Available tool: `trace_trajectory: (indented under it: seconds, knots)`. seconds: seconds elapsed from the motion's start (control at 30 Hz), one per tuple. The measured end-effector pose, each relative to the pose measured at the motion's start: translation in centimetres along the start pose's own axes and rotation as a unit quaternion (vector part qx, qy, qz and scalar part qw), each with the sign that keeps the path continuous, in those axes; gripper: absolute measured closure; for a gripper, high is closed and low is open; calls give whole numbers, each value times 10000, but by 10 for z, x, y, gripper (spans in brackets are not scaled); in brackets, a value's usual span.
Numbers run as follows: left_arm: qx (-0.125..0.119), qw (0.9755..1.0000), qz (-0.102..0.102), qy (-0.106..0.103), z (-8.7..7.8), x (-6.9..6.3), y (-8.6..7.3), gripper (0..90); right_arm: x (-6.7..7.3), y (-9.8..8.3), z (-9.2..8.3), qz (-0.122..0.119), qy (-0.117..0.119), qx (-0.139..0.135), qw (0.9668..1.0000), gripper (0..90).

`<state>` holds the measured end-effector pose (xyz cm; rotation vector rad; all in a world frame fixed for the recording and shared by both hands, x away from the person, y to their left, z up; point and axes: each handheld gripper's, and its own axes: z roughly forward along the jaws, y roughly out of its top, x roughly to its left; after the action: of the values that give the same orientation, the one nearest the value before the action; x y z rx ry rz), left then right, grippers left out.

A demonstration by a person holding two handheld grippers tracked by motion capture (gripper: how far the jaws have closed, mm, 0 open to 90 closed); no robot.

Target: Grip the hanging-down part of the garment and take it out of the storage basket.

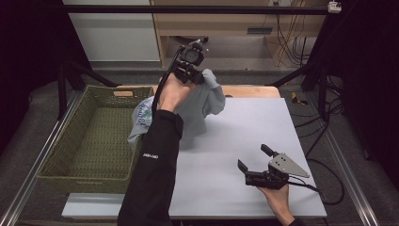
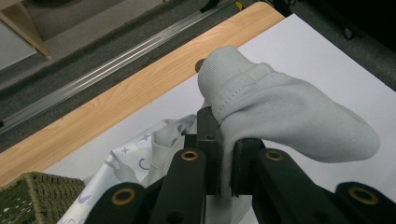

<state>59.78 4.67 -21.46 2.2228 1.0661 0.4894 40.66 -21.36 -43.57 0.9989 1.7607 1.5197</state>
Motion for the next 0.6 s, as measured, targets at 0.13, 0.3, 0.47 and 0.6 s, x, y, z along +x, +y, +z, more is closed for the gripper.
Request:
trace_trajectory:
  seconds: [0.13,0.3,0.47,0.6]
  knots:
    - [2,10000,-16,-12,-1,0,0,839,-1,1,-1,-3,9,-6,10000,1]
    - [6,10000,1,-34,-2,0,0,839,-2,2,-1,29,-7,-26,10000,1]
    - [34,10000,32,-34,-2,0,-1,839,-2,3,1,70,63,-29,10000,2]
    - [39,10000,27,-45,-2,1,-1,839,-3,5,4,101,139,23,9998,2]
